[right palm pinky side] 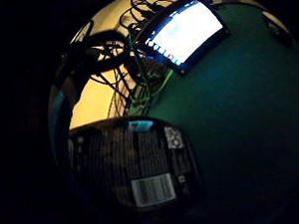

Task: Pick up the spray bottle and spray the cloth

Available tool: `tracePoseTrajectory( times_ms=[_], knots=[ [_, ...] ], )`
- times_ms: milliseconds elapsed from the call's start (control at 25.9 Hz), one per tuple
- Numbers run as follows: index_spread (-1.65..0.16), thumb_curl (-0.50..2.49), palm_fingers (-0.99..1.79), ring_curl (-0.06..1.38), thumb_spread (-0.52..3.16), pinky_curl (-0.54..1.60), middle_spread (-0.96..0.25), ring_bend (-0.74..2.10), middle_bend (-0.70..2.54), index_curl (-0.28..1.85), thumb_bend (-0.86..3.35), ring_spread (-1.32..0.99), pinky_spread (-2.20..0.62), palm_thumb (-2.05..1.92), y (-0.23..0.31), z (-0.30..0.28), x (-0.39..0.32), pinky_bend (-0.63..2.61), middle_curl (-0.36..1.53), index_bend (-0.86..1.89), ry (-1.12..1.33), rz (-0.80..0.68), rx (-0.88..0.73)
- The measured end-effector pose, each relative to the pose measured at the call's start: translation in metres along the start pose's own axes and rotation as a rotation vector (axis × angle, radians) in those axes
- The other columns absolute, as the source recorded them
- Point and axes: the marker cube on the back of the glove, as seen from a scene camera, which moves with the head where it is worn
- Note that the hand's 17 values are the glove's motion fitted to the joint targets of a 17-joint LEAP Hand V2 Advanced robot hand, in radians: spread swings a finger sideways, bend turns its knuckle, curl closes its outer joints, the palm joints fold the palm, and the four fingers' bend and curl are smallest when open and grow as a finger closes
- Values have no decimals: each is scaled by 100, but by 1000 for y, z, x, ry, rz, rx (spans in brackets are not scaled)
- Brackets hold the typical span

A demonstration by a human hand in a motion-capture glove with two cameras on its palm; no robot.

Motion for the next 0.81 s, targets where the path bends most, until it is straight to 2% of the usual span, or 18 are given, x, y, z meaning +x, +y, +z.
tracePoseTrajectory(
  times_ms=[232, 386, 463, 618, 734, 811],
  knots=[
    [-33, 40, 68, 40, 79, 39, -17, 65, 26, 30, -6, -22, -7, 49, -24, 15, -3, 51, 42, 11, 13, 4, -35],
    [-30, 39, 90, 40, 81, 35, -14, 69, 33, 31, -3, -20, -7, 51, -36, 25, -19, 37, 43, 16, -42, 87, -17],
    [-29, 42, 105, 41, 87, 33, -16, 72, 45, 29, 4, -20, -3, 63, -31, 21, -14, 29, 46, 10, -64, 134, -11],
    [-27, 47, 104, 41, 88, 33, -15, 70, 46, 29, 10, -17, 1, 76, -19, 3, -7, 28, 47, 9, -101, 254, -10],
    [-25, 48, 103, 41, 90, 34, -13, 65, 43, 31, 8, -16, 2, 78, -23, -4, -19, 25, 46, 16, -172, 246, -2],
    [-26, 50, 124, 42, 84, 34, -14, 65, 48, 33, 8, -17, -3, 82, -28, -9, -34, 25, 48, 21, -217, 212, 14]
  ],
)
